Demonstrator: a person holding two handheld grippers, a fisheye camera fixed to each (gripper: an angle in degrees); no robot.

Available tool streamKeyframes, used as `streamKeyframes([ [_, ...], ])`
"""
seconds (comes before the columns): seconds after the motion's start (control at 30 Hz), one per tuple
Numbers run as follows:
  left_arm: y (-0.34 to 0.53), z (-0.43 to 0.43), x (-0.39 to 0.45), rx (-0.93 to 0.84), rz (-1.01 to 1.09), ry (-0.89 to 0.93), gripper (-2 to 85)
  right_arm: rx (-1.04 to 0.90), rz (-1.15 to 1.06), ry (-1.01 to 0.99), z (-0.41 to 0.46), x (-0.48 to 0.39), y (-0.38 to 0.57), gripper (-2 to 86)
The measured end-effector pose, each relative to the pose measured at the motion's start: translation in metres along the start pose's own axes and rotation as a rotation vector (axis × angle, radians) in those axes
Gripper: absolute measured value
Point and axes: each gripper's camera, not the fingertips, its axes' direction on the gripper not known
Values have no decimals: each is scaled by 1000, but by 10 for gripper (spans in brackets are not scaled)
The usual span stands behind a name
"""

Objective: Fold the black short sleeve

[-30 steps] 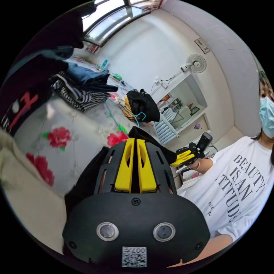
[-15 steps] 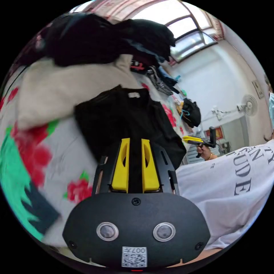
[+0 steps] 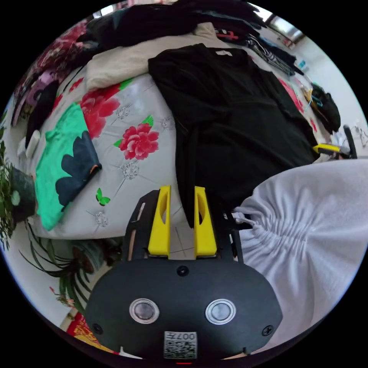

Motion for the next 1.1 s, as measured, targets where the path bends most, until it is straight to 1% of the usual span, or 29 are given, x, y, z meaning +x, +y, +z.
streamKeyframes([
  [0.03,0,0,5,7,19,4,64,2,-10,31,-3,-1,2,29],
  [0.1,3,5,12,22,0,76,74,22,19,94,-14,1,6,35],
  [0.13,4,6,12,24,-14,94,79,56,28,139,-27,0,8,40],
  [0.2,11,13,11,39,-61,186,86,158,2,142,-50,-10,6,47],
  [0.27,15,21,12,44,-95,203,76,289,-85,5,-71,-32,-16,56],
  [0.33,17,26,15,54,-109,188,63,350,-183,-119,-74,-58,-46,59],
  [0.37,16,30,19,53,-108,175,56,360,-251,-172,-70,-80,-70,61],
  [0.43,16,34,24,53,-104,162,51,366,-332,-202,-62,-114,-109,65],
  [0.5,17,40,31,57,-99,150,50,379,-396,-178,-51,-146,-147,69],
  [0.57,17,44,37,61,-94,142,49,350,-456,-131,-34,-179,-193,73],
  [0.63,18,49,41,64,-89,137,48,307,-484,-87,-18,-195,-221,71],
  [0.73,18,56,46,69,-87,139,44,236,-530,-19,11,-210,-244,43],
  [0.77,19,59,47,73,-88,142,41,227,-547,34,20,-212,-245,22],
  [0.83,19,63,49,79,-89,145,38,242,-559,92,24,-203,-241,11],
  [0.9,19,69,49,83,-93,156,37,242,-522,50,21,-181,-237,6],
  [0.97,19,74,49,87,-94,168,36,233,-410,-30,14,-140,-229,7],
  [1.03,18,79,49,91,-93,180,37,215,-354,-87,13,-118,-220,12],
  [1.1,17,85,48,92,-84,197,41,211,-317,-97,10,-104,-208,24],
])
